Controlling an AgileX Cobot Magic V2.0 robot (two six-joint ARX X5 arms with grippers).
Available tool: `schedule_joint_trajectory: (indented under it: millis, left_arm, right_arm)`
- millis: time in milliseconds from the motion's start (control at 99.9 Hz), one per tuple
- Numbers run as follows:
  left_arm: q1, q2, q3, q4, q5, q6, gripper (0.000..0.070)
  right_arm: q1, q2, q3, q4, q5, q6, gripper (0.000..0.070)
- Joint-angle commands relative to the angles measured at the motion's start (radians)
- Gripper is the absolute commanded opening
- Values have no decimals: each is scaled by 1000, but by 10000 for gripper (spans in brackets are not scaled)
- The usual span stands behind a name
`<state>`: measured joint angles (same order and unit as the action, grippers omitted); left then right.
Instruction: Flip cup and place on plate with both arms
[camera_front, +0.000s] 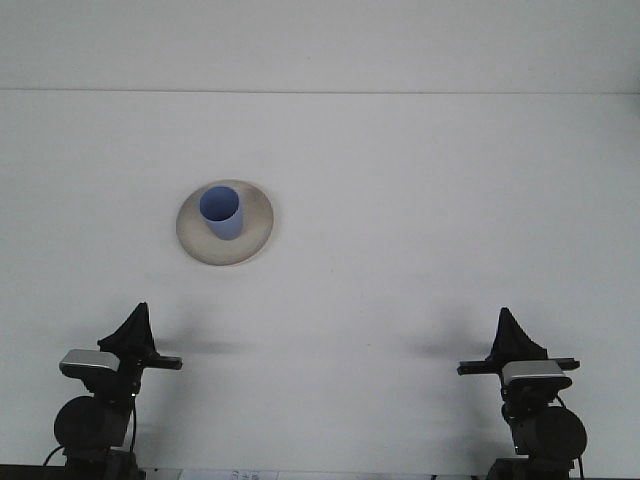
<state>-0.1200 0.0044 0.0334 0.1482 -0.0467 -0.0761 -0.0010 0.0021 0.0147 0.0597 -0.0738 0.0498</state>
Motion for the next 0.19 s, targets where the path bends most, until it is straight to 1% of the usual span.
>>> schedule_joint_trajectory:
  millis: [0,180]
  left_arm:
    - [1,-1,-19,10,6,7,12]
    - [1,-1,-19,10,6,7,12]
  right_arm:
    - [0,-1,-2,10,3,6,0]
    - [0,-1,-2,10,3,6,0]
